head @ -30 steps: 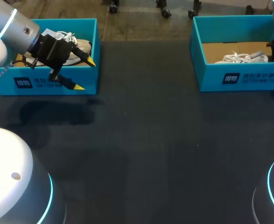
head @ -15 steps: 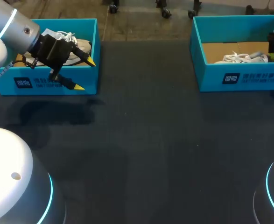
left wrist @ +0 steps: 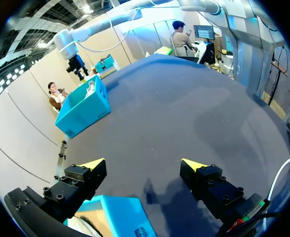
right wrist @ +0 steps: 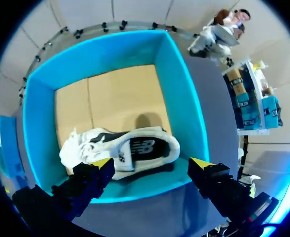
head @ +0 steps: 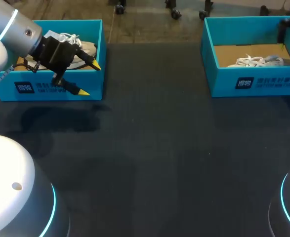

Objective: Take the shoe out of the shoebox, open the shoe tongue, remove and reinsert the insole, then place the shoe into the shoebox

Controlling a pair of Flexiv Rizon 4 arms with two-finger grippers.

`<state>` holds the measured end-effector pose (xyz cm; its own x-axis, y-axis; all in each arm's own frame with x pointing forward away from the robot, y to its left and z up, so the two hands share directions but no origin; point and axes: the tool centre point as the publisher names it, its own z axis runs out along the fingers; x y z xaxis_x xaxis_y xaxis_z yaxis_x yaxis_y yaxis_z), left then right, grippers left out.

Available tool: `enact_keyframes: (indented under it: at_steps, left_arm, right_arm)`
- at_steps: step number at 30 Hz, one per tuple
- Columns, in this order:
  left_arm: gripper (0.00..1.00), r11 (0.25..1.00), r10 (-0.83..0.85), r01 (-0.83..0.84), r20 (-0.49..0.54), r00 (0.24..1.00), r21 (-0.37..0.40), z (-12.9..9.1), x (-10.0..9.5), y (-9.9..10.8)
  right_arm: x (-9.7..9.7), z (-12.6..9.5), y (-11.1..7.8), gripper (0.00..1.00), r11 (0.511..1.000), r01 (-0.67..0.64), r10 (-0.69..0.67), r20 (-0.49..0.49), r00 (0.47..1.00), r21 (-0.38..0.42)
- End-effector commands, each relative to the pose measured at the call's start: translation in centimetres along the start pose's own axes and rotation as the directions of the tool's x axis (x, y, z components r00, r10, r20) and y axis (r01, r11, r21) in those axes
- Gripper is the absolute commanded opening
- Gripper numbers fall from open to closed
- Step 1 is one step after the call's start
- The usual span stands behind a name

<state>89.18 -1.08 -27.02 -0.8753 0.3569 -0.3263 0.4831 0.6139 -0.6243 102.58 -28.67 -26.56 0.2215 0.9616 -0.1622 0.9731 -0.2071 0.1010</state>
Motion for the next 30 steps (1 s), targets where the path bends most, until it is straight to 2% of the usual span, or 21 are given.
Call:
enact_keyframes:
  at_steps: [1, 14, 18, 23, 27, 30]
  left_arm:
    - [1.00, 1.000, 0.000, 0.000, -0.001, 1.000, -0.004, 0.0, 0.1, -0.1]
    - [1.00, 1.000, 0.000, 0.000, -0.001, 1.000, -0.004, 0.0, 0.1, -0.1]
    - [1.00, 1.000, 0.000, 0.000, -0.001, 1.000, -0.004, 0.0, 0.1, -0.1]
    - [1.00, 1.000, 0.000, 0.000, -0.001, 1.000, -0.004, 0.0, 0.1, -0.1]
    - [1.00, 1.000, 0.000, 0.000, -0.001, 1.000, -0.004, 0.0, 0.1, -0.1]
    - [1.00, 1.000, 0.000, 0.000, -0.001, 1.000, -0.004, 0.0, 0.1, -0.1]
  right_arm:
    - [0.5, -1.6, -1.6, 1.00, 0.996, 0.031, -0.032, -0.012, 0.999, -0.084]
    - [3.7, -5.4, -4.1, 1.00, 0.985, 0.113, -0.119, -0.041, 0.992, -0.128]
    - [4.0, -7.0, -4.9, 1.00, 0.979, 0.162, -0.169, -0.043, 0.985, -0.124]
    - [4.0, -9.5, -6.3, 1.00, 0.981, 0.145, -0.152, -0.042, 0.988, -0.129]
    - [4.3, -9.8, -8.2, 1.00, 0.985, 0.143, -0.144, -0.006, 0.990, -0.095]
    - [4.6, -9.7, -9.6, 1.00, 0.986, 0.135, -0.137, -0.011, 0.990, -0.099]
